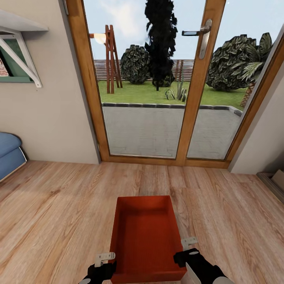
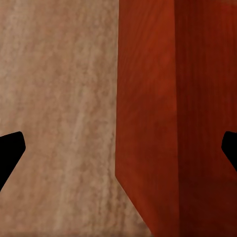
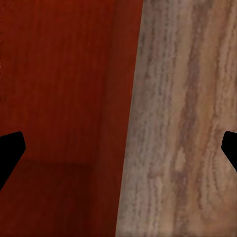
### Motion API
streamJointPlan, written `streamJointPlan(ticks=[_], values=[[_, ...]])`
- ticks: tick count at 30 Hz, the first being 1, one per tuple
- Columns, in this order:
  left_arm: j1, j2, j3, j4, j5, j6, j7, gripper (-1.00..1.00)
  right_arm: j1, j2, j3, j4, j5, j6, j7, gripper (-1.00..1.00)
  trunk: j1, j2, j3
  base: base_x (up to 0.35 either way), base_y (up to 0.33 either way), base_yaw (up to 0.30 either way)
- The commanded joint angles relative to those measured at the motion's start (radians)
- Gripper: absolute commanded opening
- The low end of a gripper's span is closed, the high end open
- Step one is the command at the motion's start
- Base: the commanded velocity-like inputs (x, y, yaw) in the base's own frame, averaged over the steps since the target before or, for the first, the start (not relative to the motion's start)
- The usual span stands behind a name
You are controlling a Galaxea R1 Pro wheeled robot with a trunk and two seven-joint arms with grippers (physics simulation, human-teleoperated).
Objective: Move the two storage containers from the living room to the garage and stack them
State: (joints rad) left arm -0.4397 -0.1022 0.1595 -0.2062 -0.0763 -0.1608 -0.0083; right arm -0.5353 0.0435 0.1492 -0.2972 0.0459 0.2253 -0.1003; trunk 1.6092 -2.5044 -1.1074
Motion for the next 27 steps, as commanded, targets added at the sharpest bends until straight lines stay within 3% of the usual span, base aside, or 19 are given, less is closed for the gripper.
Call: streamJointPlan(ticks=[1,3,4,5,16,27], values=[[-0.001,-0.001,0.008,0.001,-0.008,-0.003,-0.001,1.0,0.0,0.0,0.006,-0.002,0.005,0.008,-0.004,1.0,0.0,0.0,-0.001,0.0,0.0,0.0],[-0.001,-0.001,0.008,0.001,-0.008,-0.003,-0.001,1.0,0.0,0.0,0.006,-0.002,0.005,0.008,-0.004,1.0,0.0,0.0,-0.001,0.0,0.0,0.0],[-0.001,-0.001,0.008,0.0,-0.008,-0.003,-0.001,-1.0,0.0,0.0,0.006,-0.002,0.005,0.008,-0.004,1.0,0.0,0.0,-0.001,0.0,0.0,0.0],[-0.001,-0.001,0.008,0.0,-0.008,-0.003,-0.001,-1.0,0.0,0.0,0.006,-0.002,0.005,0.008,-0.004,-1.0,0.0,0.0,-0.001,0.0,0.0,0.0],[-0.001,-0.001,0.008,-0.002,-0.008,-0.003,-0.001,-1.0,0.0,0.0,0.007,-0.002,0.004,-0.006,-0.002,-1.0,0.0,0.0,-0.001,0.0,0.0,0.0],[-0.001,-0.001,0.008,-0.002,-0.008,-0.003,-0.001,-1.0,0.0,-0.006,0.008,-0.002,0.006,-0.024,0.051,-1.0,0.0,0.0,-0.001,0.0,0.0,0.0]])
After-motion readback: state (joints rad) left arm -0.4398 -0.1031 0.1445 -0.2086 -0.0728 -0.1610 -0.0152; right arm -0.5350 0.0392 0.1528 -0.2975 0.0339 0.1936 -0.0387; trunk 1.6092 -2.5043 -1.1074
